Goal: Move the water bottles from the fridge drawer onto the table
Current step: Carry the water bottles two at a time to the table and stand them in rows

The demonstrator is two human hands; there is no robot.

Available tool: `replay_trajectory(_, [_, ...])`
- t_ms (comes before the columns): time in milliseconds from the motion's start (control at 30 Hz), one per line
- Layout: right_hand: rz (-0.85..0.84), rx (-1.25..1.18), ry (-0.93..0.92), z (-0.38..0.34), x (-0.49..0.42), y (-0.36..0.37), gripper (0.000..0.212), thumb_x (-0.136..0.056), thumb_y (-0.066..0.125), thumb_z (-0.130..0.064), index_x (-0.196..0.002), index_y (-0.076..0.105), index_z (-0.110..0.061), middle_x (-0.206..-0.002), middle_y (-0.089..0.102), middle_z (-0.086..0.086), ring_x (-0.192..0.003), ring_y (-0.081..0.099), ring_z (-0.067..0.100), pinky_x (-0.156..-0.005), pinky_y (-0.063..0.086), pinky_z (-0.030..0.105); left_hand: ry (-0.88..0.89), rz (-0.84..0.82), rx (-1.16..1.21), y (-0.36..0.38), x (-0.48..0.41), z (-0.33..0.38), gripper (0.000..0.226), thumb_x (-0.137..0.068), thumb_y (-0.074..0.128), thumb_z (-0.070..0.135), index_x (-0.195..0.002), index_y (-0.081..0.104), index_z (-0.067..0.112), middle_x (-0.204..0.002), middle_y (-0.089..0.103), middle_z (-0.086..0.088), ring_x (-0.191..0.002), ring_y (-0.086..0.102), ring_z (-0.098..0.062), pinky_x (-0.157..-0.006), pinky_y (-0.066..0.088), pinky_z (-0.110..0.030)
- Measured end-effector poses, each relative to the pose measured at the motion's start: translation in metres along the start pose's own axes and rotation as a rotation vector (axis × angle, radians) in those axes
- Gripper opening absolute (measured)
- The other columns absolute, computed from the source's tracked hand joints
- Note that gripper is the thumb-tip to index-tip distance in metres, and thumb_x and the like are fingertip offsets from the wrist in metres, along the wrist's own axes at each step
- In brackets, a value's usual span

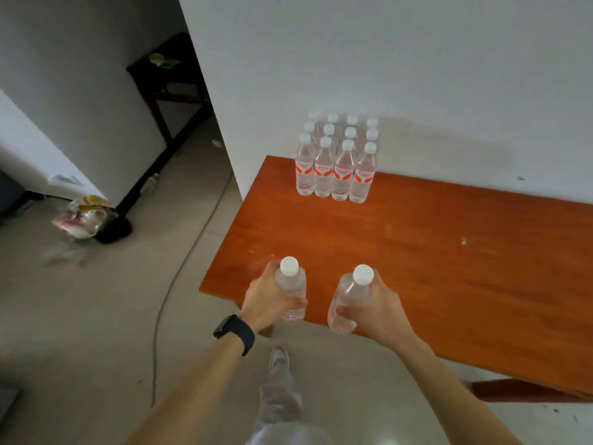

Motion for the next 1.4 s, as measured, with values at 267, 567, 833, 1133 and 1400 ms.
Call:
replay_trajectory(267, [0.019, 0.038, 0.155, -0.026, -0.131, 0.025, 0.018, -0.078, 0.067, -0.03, -0.091, 0.054, -0.028, -0.084, 0.067, -0.007, -0.072, 0.068, 0.008, -0.059, 0.056, 0.024, 0.013, -0.189, -0.065, -0.022, -0.153, 0.003, 0.068, -0.072, 0.086, 0.039, -0.128, 0.05, 0.027, -0.111, 0.063, 0.012, -0.104, 0.064, -0.014, -0.088, 0.056, -0.032])
replay_trajectory(567, [0.081, -0.046, 0.243, -0.021, -0.227, 0.028, 0.038, -0.08, 0.075, -0.028, -0.109, 0.05, -0.031, -0.095, 0.067, -0.015, -0.081, 0.068, 0.004, -0.058, 0.051, 0.015, 0.054, -0.227, -0.016, -0.025, -0.268, 0.02, 0.071, -0.07, 0.086, 0.041, -0.129, 0.047, 0.032, -0.116, 0.064, 0.011, -0.104, 0.063, -0.013, -0.082, 0.054, -0.025])
replay_trajectory(833, [0.156, -0.085, 0.158, -0.034, -0.31, 0.013, 0.035, -0.077, 0.073, -0.034, -0.105, 0.051, -0.035, -0.095, 0.065, -0.016, -0.083, 0.067, 0.006, -0.062, 0.051, 0.015, 0.096, -0.226, 0.003, -0.027, -0.333, 0.048, 0.073, -0.07, 0.089, 0.03, -0.13, 0.047, 0.028, -0.114, 0.064, 0.012, -0.102, 0.064, -0.009, -0.073, 0.048, -0.011])
replay_trajectory(1133, [0.124, -0.112, 0.068, -0.037, -0.364, 0.023, 0.049, -0.074, 0.073, -0.037, -0.117, 0.05, -0.035, -0.111, 0.06, -0.018, -0.097, 0.061, 0.003, -0.078, 0.056, 0.028, 0.11, -0.179, 0.035, -0.023, -0.365, 0.054, 0.079, -0.075, 0.087, 0.027, -0.135, 0.036, 0.027, -0.117, 0.058, 0.013, -0.104, 0.062, -0.012, -0.075, 0.052, -0.014])
replay_trajectory(1400, [0.171, -0.132, -0.052, -0.033, -0.365, 0.036, 0.083, -0.078, 0.083, -0.031, -0.141, 0.029, -0.03, -0.138, 0.053, -0.007, -0.123, 0.056, 0.015, -0.096, 0.054, 0.032, 0.093, -0.191, 0.126, -0.017, -0.373, 0.035, 0.081, -0.072, 0.09, 0.031, -0.131, 0.035, 0.038, -0.126, 0.049, 0.016, -0.116, 0.051, -0.007, -0.079, 0.041, -0.007])
Point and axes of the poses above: each hand's wrist, its own x-axis away from the middle knuckle, its own y-axis out of the palm, z = x × y, the point moved 5 cm from there along -x, towards the middle knuckle
